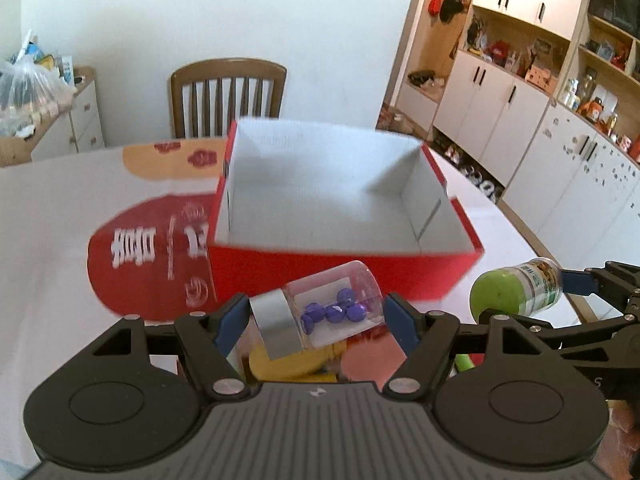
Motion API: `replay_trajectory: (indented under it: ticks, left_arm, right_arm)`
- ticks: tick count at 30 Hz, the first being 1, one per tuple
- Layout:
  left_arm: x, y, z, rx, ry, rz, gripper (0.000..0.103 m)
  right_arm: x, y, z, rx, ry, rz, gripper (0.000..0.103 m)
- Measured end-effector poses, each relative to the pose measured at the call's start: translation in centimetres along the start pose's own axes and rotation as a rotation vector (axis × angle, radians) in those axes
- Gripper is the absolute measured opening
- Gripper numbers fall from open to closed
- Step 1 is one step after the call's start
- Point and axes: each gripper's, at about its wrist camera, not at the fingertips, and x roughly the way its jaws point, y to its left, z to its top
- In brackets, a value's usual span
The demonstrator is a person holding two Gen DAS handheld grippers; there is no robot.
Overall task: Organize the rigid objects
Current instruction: 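Carry the bead vial and jar into the red box with both tools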
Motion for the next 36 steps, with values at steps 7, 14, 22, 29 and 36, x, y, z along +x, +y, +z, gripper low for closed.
replay_trajectory:
  ticks: [7, 14, 22, 29, 36]
  left_arm:
    - [2.1, 0.7, 4.3, -0.005, -0.012, 0.010, 0.074]
    - [5.5, 1.0, 7.4, 0.028, 0.006, 0.040, 0.074]
    - [11.2, 0.9, 9.5, 0.083, 0.051, 0.062, 0.074]
    - [16.6, 1.1, 10.4, 0.126, 0.170, 0.098, 0.074]
    - [20.9, -0.2, 10.7, 0.198, 0.291, 0.133, 0.074]
  right_arm:
    - [1.7, -0.8, 2.6, -0.039, -0.016, -0.005, 0.082]
    - [4.6, -1.1, 4.6, -0.077, 0.005, -0.003, 0.082]
    - [9.1, -0.9, 6.1, -0.105, 0.061, 0.006, 0.082]
    - [13.1, -1.0, 6.9, -0.106, 0.125, 0.025, 0.082]
    - [16.5, -0.8, 7.0, -0.148, 0.212, 0.051, 0.082]
